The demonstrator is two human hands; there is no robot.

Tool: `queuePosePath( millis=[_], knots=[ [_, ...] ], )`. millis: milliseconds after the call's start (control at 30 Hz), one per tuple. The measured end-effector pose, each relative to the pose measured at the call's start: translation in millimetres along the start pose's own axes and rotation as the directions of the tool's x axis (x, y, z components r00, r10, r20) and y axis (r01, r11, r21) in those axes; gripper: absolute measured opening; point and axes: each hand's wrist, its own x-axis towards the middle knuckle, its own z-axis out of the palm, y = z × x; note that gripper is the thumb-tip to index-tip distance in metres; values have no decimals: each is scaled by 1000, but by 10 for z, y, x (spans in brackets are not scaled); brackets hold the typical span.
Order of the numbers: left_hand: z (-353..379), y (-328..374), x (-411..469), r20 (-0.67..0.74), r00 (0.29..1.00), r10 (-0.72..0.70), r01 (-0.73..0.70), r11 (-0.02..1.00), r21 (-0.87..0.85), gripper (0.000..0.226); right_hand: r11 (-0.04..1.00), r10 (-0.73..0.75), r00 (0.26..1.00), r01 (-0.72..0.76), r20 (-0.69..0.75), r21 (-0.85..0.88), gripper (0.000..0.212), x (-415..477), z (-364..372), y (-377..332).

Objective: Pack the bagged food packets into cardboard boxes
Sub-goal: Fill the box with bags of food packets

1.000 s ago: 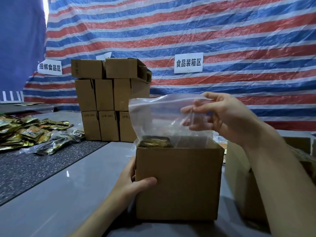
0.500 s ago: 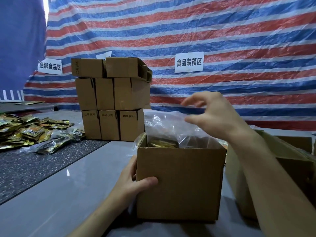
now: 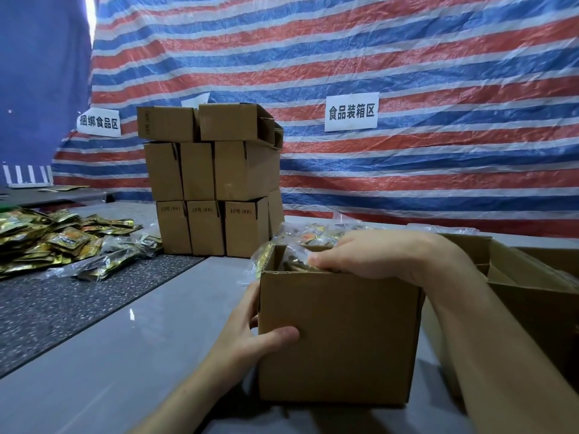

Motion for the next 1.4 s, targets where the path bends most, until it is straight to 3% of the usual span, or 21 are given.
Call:
queuePosePath(
  millis=[133,233,400,500,567,767,833,967,1033,1167,1400],
  knots=[
    [3,2,5,7,1000,2,-2,1000,11,77,994,-108,948,111,-299,-5,25,130,60,39],
    [9,12,7,7,1000,-8,8,1000,5,78,983,-170,911,184,-377,1,16,174,90,59],
    [-13,-17,5,12,1000,6,-6,999,39,76,972,-236,951,235,-202,-32,20,102,9,63],
    [-23,-2,-5,15,1000,26,-28,996,84,76,990,-126,992,128,27,-53,49,28,-9,29],
    [-26,17,-23,24,999,44,-47,991,122,76,994,-82,991,89,109,-67,57,-1,4,15],
    [44,45,-27,120,982,145,-172,952,253,97,970,-227,951,240,209,-37,33,-131,-88,37],
    [81,36,-30,118,977,178,-205,935,290,93,978,-203,970,207,137,-17,32,-141,-97,44],
    [142,-15,-38,66,980,187,-198,940,277,89,987,-149,967,134,-207,-88,18,-54,-59,18],
    [166,-29,-32,44,978,202,-207,940,273,90,991,-90,980,71,-180,-113,8,-50,-37,-11],
    [156,-22,-35,58,972,228,-235,938,254,102,944,55,998,-58,-19,-325,12,-81,13,-17],
    [162,74,-13,57,908,415,-408,845,345,109,986,-60,986,34,-157,-163,24,-317,-177,-28]
  ],
)
